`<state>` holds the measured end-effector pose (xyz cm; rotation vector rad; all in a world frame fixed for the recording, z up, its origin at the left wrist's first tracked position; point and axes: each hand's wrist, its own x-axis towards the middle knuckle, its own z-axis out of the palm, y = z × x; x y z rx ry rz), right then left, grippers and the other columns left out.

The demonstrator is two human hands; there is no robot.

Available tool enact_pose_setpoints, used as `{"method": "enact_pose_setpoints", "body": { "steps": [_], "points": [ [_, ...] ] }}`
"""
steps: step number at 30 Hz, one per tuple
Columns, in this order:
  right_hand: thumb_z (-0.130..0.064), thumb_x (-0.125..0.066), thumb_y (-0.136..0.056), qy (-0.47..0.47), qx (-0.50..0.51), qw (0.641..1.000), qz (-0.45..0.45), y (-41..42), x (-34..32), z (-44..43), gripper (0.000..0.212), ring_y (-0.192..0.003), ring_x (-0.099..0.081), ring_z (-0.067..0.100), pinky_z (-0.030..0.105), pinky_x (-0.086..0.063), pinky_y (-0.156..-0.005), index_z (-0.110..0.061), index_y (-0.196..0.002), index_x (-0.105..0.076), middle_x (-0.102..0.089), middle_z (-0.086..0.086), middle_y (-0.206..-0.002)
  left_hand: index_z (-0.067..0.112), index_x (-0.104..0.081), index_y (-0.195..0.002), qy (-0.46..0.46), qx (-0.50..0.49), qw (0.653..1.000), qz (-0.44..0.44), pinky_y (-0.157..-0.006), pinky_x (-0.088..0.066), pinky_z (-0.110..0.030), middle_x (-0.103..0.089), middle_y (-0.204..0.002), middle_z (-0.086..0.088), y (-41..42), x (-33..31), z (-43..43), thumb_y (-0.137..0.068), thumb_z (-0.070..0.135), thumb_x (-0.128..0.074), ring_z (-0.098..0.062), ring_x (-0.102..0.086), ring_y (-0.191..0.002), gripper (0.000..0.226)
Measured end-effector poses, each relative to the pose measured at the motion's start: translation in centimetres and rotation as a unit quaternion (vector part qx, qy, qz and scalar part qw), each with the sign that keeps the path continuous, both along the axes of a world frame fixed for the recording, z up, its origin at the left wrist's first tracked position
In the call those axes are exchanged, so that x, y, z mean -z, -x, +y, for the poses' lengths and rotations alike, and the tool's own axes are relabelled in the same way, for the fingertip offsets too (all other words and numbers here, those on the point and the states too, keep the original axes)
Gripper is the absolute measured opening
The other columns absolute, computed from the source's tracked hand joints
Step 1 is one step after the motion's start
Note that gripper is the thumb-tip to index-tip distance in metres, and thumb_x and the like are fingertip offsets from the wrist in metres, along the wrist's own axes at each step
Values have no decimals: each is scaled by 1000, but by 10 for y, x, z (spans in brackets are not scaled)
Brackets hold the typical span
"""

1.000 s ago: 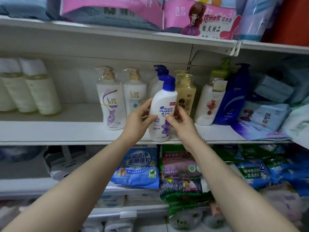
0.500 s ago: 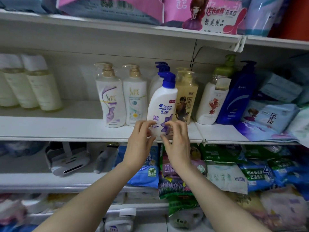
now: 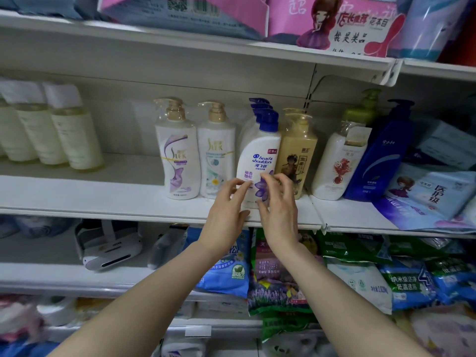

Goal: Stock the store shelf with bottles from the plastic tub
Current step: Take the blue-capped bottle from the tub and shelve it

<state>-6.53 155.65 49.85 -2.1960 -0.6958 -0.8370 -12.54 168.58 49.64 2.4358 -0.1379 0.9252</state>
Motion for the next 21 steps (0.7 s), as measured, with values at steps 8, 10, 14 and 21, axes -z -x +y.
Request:
{"method": "enact_pose_setpoints", "body": {
  "steps": [8, 10, 14, 21],
  "points": [
    [3, -74, -80, 18, 8, 1000, 1, -14, -1, 6, 73, -113, -58, 27, 42, -59, -87, -23, -141, -43, -41, 6, -135, 16, -38, -148, -15, -12, 1000, 12, -93, -49, -30, -38, -143, -4, -11, 2, 2, -85, 5, -70, -21, -48, -123, 72],
    [5, -71, -81, 25, -1, 1000, -8, -17, 0, 8, 74, -110, -58, 26, 42, -58, -84, -22, -143, -41, -44, 7, -131, 16, -35, -151, -15, -13, 1000, 19, -91, -47, -28, -38, -143, -6, -13, 3, 2, -86, 6, -69, -21, -49, -120, 74],
    [10, -68, -81, 38, -9, 999, 15, -21, 2, 10, 83, -115, -56, 27, 42, -57, -88, -24, -148, -32, -41, 6, -136, 12, -35, -151, -15, -13, 1000, 23, -88, -47, -29, -41, -141, -9, -18, 0, 0, -87, 6, -69, -22, -53, -112, 73],
    [12, -65, -81, 78, -15, 995, 57, -21, -5, 9, 91, -123, -53, 27, 37, -49, -100, -23, -155, -26, -33, 5, -148, 9, -41, -147, -9, -13, 1000, 26, -93, -48, -30, -42, -142, -11, -29, -2, -3, -83, 3, -70, -22, -50, -122, 70]
  ]
}}
